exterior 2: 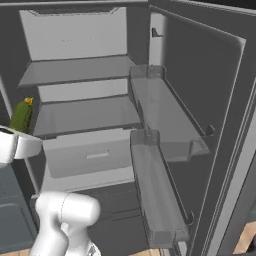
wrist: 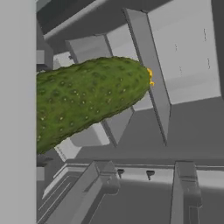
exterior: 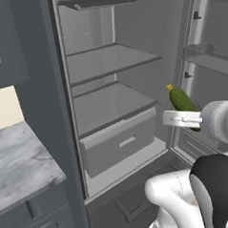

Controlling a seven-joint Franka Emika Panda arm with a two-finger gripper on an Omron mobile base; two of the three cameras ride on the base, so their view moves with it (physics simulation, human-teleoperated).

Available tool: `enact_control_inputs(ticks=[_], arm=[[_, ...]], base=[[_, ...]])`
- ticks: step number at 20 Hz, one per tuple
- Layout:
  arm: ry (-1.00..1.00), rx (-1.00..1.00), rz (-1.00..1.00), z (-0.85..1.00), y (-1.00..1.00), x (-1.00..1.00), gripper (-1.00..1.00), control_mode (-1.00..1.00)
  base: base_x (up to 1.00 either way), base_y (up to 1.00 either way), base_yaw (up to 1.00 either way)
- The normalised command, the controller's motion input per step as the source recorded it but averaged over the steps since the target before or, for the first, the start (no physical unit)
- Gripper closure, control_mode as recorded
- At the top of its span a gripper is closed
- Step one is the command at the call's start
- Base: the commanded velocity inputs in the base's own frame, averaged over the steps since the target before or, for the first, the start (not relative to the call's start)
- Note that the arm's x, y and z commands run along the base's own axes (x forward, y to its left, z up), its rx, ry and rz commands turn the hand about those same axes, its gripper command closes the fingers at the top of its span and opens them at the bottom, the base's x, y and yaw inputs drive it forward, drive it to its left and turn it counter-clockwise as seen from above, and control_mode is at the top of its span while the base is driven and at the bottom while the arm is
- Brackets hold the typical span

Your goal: Place the cold items (cucumber and broccoli) from the fridge in one tupperware on the dining counter. Place the warm items (kebab skewer and hot dog) in the stove area in another tupperware.

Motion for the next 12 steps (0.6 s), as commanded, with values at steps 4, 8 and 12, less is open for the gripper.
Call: enact_control_inputs(ticks=[4, 8, 12], arm=[[0.00, 0.00, 0.00, 0.00, 0.00, 0.00, 1.00, 1.00], [0.00, 0.00, 0.00, 0.00, 0.00, 0.00, 1.00, 1.00], [0.00, 0.00, 0.00, 0.00, 0.00, 0.00, 1.00, 1.00]], base=[[-0.76, 0.22, -0.16], [-0.89, 0.30, -0.46], [-0.91, 0.22, -0.88]])
